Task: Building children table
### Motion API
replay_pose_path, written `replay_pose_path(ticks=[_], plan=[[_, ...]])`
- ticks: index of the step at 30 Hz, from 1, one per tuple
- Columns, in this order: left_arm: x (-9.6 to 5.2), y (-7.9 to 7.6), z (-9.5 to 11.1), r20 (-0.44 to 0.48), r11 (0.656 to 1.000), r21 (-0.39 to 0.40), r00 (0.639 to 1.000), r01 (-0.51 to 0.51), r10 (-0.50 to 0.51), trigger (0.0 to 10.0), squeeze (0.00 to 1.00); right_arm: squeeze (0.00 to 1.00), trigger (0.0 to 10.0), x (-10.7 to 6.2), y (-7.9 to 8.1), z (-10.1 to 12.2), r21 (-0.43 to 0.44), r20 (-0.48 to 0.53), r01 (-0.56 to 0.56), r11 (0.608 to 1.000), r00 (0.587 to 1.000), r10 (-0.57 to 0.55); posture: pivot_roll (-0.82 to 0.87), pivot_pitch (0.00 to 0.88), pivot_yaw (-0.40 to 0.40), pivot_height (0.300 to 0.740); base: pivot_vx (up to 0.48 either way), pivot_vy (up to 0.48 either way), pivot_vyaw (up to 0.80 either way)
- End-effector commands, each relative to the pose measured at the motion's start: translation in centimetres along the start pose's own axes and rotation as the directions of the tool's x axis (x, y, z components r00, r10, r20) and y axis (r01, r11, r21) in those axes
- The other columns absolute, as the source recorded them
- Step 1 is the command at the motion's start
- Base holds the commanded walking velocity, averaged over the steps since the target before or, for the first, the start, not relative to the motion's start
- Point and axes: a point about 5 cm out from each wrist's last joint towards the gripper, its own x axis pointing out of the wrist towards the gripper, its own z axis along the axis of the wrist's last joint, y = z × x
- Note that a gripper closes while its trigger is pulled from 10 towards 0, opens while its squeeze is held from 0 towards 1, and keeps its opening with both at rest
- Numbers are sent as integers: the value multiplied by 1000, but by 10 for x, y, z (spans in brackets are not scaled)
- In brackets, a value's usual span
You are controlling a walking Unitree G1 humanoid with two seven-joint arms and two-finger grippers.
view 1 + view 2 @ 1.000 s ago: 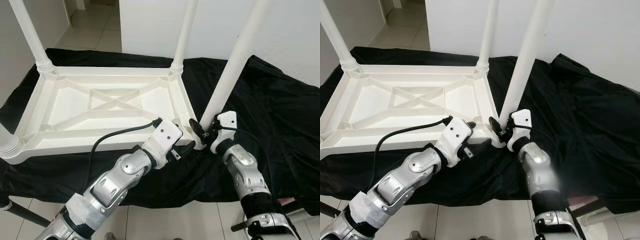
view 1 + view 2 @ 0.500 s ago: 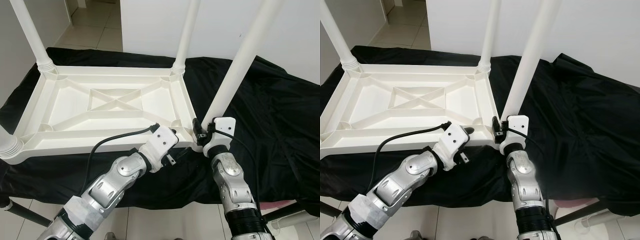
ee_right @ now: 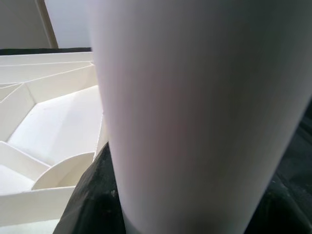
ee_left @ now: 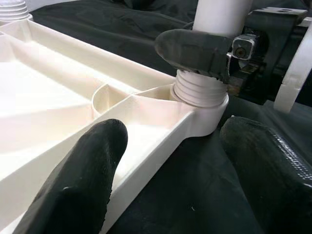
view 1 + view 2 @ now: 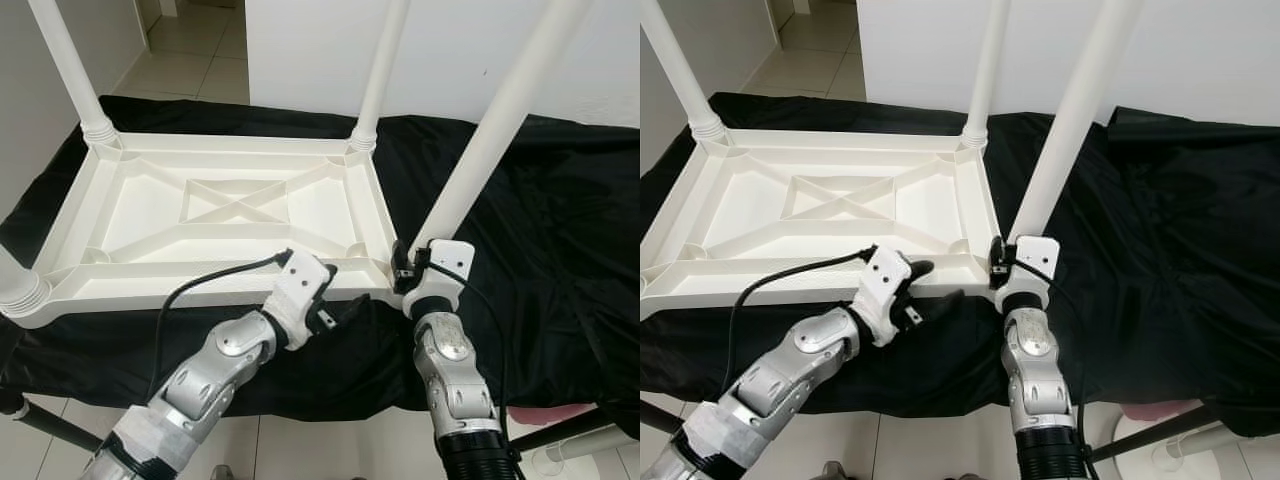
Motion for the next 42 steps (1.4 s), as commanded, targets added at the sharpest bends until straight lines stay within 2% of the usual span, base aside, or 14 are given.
replay_pose_path(ticks=[1,2,3,4,21,22,23,24,28,30,39,40,41,42], plan=[[-1,-9,-2,-17,991,-4,991,130,-130,10000,0,0,10000,-6,-8,-11,-4,-53,9,1000,999,-9,-25,55,-62,740,0,0,0],[-1,-9,-2,-17,991,-4,991,130,-130,10000,0,0,10000,-6,-8,-11,-4,-53,9,1000,999,-9,-25,55,-62,740,0,0,0],[-1,-9,-2,-19,991,-2,991,133,-133,10000,0,847,10000,-6,-10,-10,-17,-45,-5,1000,999,4,-25,54,-61,740,0,0,0],[-2,-9,-2,-20,990,-6,990,138,-138,10000,0,1000,10000,-5,-12,-8,-23,-38,-10,1000,999,9,-27,52,-60,740,0,0,0],[2,-11,6,-16,986,30,987,162,-161,10000,0,1000,10000,-1,-20,0,-71,-21,-298,952,954,298,-42,34,-52,740,0,0,0],[2,-12,6,-18,986,27,986,166,-166,10000,0,957,10000,0,-22,1,-67,-26,-332,941,943,331,-41,32,-56,740,0,0,0],[3,-11,6,-29,985,26,985,168,-167,10000,0,0,10000,2,-25,4,-86,-22,-367,926,930,366,-42,30,-57,740,0,0,0],[5,-10,5,-48,986,20,985,165,-164,10000,0,0,10000,7,-28,9,-107,-17,-417,903,909,417,-45,19,-56,740,0,0,0],[5,-9,5,-53,986,16,985,167,-166,10000,0,0,10000,10,-30,11,-120,-22,-442,889,896,443,-46,14,-56,740,0,0,0],[6,-9,6,-57,984,0,982,178,-178,10000,0,0,10000,15,-32,12,-140,-46,-512,847,858,511,-46,6,-52,740,0,0,0],[2,-8,10,-51,981,23,980,193,-191,10000,0,0,10000,31,-28,12,-158,-99,-647,746,762,640,-11,18,-62,740,0,0,0],[2,-9,10,-47,981,15,981,191,-191,10000,0,0,9020,32,-28,11,-170,-112,-658,734,753,649,-11,18,-62,740,0,0,0],[3,-10,10,-45,982,9,981,190,-190,10000,0,0,6275,35,-28,10,-159,-125,-675,720,738,664,1,19,-63,740,0,0,0],[4,-11,10,-44,982,5,981,189,-189,10000,0,0,1569,37,-28,9,-151,-133,-686,711,727,673,1,19,-63,740,0,0,0]])
